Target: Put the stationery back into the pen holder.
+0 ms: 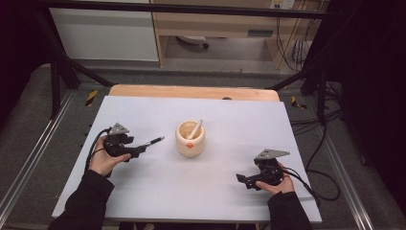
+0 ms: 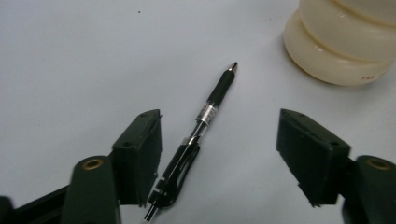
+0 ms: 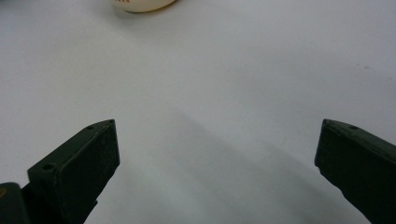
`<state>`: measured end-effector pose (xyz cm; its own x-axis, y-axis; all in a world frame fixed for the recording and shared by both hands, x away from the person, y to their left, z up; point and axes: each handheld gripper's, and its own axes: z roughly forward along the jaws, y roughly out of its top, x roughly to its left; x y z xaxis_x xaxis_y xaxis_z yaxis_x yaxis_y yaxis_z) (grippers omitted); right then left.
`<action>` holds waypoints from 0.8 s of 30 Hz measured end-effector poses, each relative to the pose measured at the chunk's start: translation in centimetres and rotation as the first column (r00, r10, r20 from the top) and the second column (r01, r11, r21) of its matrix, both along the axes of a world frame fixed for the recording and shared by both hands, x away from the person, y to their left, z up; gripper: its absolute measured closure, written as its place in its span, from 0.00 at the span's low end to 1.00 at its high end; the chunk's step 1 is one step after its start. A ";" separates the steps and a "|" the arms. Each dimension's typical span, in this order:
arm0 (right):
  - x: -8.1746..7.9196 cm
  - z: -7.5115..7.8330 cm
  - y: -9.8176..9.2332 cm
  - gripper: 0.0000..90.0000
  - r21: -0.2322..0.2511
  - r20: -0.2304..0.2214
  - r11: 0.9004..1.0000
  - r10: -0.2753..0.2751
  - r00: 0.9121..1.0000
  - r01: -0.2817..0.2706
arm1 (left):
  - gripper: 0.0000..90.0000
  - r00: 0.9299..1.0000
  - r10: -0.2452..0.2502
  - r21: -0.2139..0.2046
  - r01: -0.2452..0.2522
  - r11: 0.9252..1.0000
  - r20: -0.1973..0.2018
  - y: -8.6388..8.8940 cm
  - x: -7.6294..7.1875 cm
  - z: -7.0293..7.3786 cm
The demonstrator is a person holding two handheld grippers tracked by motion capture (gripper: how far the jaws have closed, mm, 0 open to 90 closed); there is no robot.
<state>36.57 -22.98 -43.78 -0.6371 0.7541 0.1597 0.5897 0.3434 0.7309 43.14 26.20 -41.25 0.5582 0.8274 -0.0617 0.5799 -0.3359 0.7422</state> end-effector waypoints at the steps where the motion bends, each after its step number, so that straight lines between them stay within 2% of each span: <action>1: 0.0 0.0 0.0 0.01 0.000 -0.001 1.000 0.001 1.000 -0.001 | 0.45 1.000 0.002 0.002 -0.002 1.000 -0.002 0.0 0.1 -0.1; 7: 0.0 -0.1 0.0 0.01 -0.001 0.001 1.000 0.001 1.000 -0.001 | 0.70 0.999 0.034 0.023 -0.034 0.999 -0.010 0.0 0.9 -0.6; 10: 0.0 -0.1 0.1 0.01 -0.002 -0.001 1.000 0.000 1.000 0.000 | 0.80 0.999 0.044 0.015 -0.043 0.999 -0.013 0.0 1.3 -0.9; 14: 0.0 -0.1 0.0 0.01 -0.006 0.000 1.000 0.001 1.000 -0.001 | 0.91 0.999 0.050 0.030 -0.050 0.998 0.005 -0.1 1.9 -1.3; 19: 0.0 -0.1 0.1 0.01 -0.006 -0.001 1.000 0.002 1.000 -0.002 | 0.99 0.999 0.045 0.056 -0.044 0.997 -0.006 -0.2 2.4 -2.0; 24: 0.0 -0.1 0.1 0.01 -0.004 -0.003 1.000 0.003 1.000 -0.003 | 1.00 0.999 0.041 0.063 -0.040 0.997 -0.016 -0.3 2.8 -2.5</action>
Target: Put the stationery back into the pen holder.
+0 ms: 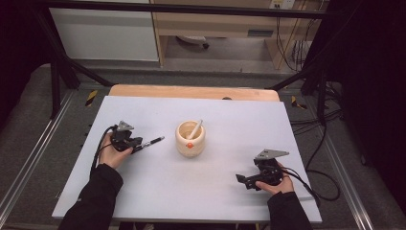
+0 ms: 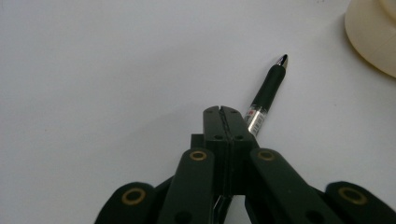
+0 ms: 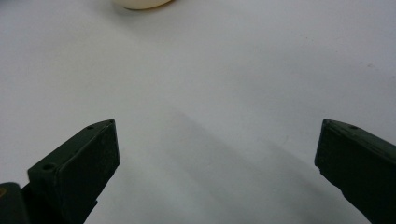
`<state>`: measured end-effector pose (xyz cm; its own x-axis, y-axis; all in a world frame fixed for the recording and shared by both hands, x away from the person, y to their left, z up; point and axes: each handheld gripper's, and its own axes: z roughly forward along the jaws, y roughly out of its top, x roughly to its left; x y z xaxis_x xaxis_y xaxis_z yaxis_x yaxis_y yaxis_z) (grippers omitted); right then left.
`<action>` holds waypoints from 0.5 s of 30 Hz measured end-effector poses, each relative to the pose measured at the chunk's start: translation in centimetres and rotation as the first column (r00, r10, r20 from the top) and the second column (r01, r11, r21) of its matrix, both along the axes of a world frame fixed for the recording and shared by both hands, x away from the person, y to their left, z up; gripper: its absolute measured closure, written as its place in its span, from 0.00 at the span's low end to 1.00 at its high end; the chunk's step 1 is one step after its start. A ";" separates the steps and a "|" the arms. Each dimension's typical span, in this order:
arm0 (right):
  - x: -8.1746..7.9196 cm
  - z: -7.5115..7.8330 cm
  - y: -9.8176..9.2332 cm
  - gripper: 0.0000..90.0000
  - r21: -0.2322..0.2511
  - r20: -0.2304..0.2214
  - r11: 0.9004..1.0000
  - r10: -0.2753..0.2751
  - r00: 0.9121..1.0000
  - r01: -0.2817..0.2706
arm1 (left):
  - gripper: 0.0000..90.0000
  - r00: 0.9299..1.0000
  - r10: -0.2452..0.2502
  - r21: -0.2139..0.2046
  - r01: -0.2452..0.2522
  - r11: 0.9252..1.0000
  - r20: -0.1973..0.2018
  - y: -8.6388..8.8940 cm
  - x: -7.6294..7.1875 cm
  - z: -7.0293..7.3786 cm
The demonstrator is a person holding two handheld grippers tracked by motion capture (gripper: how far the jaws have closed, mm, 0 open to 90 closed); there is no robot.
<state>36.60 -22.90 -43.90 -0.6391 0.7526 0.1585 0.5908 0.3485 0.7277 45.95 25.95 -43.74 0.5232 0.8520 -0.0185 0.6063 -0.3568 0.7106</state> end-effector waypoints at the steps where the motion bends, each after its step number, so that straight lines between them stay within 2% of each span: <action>1: 0.0 0.0 0.0 0.01 0.000 0.000 1.000 0.000 1.000 0.000 | 1.00 1.000 -0.002 0.002 0.002 1.000 -0.004 0.0 0.1 -0.1; 8: 0.0 0.0 0.0 0.01 -0.001 0.001 1.000 -0.001 1.000 0.001 | 1.00 1.000 -0.019 0.009 0.019 1.000 -0.014 0.0 -0.2 -0.1; 15: 0.0 0.0 0.0 0.01 -0.002 0.001 1.000 -0.001 1.000 0.001 | 1.00 0.998 -0.061 0.013 0.061 0.998 -0.016 -0.4 -0.8 0.2</action>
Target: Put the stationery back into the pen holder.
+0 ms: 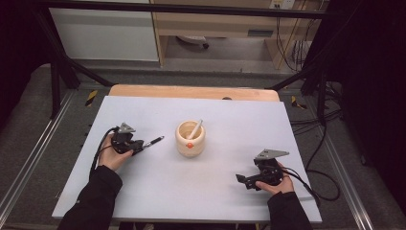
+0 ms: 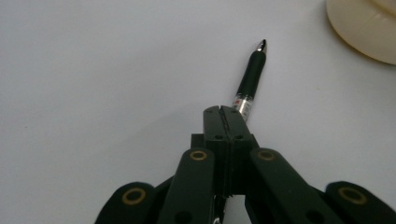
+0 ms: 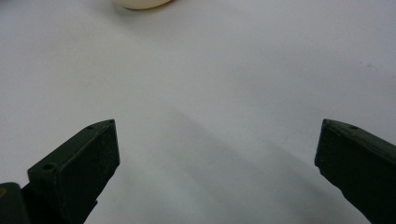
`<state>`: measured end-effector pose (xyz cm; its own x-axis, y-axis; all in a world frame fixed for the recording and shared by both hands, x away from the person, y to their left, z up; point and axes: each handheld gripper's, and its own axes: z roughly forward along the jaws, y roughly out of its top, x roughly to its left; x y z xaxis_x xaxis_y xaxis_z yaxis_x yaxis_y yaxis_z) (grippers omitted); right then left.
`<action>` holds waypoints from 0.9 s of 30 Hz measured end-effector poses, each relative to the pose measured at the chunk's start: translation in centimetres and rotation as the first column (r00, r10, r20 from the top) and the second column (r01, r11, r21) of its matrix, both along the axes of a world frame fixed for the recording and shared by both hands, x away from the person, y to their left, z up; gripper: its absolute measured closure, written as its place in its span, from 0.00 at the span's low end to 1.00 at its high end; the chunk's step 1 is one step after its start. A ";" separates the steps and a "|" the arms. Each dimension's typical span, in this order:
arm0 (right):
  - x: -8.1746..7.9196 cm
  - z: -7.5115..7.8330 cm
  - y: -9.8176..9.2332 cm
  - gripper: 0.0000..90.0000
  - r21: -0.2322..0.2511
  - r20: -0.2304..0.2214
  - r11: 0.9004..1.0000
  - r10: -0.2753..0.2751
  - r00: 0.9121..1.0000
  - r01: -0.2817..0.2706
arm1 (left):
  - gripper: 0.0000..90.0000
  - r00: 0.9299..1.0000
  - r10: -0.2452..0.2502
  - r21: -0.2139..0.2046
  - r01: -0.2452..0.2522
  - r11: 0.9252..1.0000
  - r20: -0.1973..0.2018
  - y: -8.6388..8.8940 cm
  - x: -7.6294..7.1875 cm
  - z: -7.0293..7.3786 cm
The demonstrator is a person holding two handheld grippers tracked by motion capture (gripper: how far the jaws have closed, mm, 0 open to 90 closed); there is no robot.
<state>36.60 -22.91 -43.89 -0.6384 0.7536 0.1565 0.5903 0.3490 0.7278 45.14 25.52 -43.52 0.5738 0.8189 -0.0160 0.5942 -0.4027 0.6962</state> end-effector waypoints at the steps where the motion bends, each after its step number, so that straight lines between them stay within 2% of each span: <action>1: 0.0 0.0 0.0 0.01 0.000 0.000 1.000 0.000 1.000 0.000 | 1.00 1.000 -0.006 0.002 0.006 1.000 -0.001 -0.1 -0.1 0.0; 4: 0.0 0.0 0.0 0.01 0.000 0.000 1.000 0.000 1.000 0.000 | 1.00 1.000 -0.021 0.011 0.021 1.000 0.001 -0.5 -0.2 0.1; 7: 0.0 0.0 0.0 0.01 0.000 0.000 1.000 0.000 1.000 0.000 | 1.00 1.000 -0.004 0.002 0.004 1.000 0.023 -0.4 -0.1 0.1; 10: 0.0 0.0 0.0 0.01 0.000 -0.001 1.000 0.001 1.000 -0.001 | 1.00 0.999 0.019 0.014 -0.020 1.000 0.041 0.0 0.2 0.1; 15: 0.0 0.0 0.0 0.01 0.001 0.000 1.000 0.002 1.000 -0.002 | 1.00 0.999 0.032 0.032 -0.032 0.999 -0.010 0.7 0.3 -0.4; 22: 0.0 0.0 0.0 0.01 0.000 -0.001 1.000 0.003 1.000 -0.003 | 1.00 1.000 0.002 0.026 -0.001 1.000 -0.020 0.9 -0.6 0.0; 27: 0.0 0.0 0.0 0.01 0.002 -0.002 1.000 0.002 1.000 -0.002 | 1.00 0.999 0.006 0.024 -0.005 1.000 -0.036 1.4 -0.7 -0.1</action>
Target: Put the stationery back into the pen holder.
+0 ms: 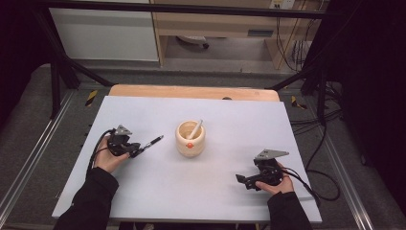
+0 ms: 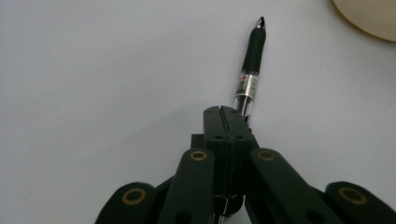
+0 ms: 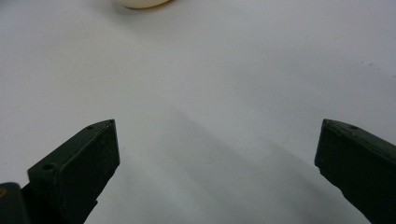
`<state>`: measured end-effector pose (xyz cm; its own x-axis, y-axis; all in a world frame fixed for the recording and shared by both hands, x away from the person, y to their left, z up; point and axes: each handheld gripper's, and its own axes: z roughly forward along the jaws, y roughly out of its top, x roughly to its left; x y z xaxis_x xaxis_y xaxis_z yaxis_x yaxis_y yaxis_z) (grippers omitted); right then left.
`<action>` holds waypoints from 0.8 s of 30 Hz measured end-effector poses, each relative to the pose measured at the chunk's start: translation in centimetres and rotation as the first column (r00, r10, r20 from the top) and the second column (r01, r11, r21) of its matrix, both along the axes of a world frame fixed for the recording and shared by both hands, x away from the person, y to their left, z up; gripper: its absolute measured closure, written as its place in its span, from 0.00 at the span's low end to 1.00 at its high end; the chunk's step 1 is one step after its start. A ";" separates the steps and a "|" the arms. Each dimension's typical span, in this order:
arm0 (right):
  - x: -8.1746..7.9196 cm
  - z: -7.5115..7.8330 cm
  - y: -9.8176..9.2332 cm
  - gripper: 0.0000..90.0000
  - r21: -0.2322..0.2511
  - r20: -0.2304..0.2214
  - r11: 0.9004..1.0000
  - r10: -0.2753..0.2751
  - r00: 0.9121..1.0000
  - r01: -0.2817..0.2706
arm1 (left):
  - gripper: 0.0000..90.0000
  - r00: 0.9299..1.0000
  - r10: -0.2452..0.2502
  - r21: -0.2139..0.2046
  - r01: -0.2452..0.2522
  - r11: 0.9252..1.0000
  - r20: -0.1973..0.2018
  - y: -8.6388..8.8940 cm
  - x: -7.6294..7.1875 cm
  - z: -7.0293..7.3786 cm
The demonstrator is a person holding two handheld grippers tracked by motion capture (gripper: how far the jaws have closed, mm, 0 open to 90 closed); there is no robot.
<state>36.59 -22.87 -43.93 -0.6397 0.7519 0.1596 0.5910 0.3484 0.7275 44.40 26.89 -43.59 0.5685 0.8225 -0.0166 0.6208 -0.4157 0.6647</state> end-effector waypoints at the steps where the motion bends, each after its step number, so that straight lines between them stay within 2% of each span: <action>1: 0.0 0.0 0.0 0.01 0.000 0.000 1.000 0.000 1.000 0.000 | 1.00 1.000 -0.001 -0.002 0.001 1.000 -0.014 0.1 0.0 -0.1; 7: 0.0 0.0 0.0 0.01 0.000 -0.002 1.000 0.000 1.000 0.000 | 1.00 0.999 -0.030 -0.016 0.029 0.999 -0.037 0.0 -0.7 -0.4; 11: 0.0 0.0 0.0 0.01 0.000 -0.002 1.000 -0.002 1.000 0.002 | 1.00 0.998 -0.057 -0.013 0.056 0.998 -0.027 -0.5 -1.2 -0.2; 14: 0.0 0.0 0.0 0.01 -0.002 0.000 1.000 0.001 1.000 -0.001 | 1.00 0.998 -0.055 -0.012 0.054 0.998 -0.020 -0.5 -1.1 0.1; 17: 0.0 0.1 0.0 0.01 0.000 0.000 1.000 -0.002 1.000 0.002 | 0.92 0.999 -0.046 -0.019 0.045 0.999 -0.026 -0.6 -0.8 0.7; 24: 0.0 0.1 -0.1 0.01 0.000 0.003 1.000 0.000 1.000 0.000 | 0.67 0.998 -0.031 -0.012 0.030 0.999 -0.055 -1.8 0.0 2.5</action>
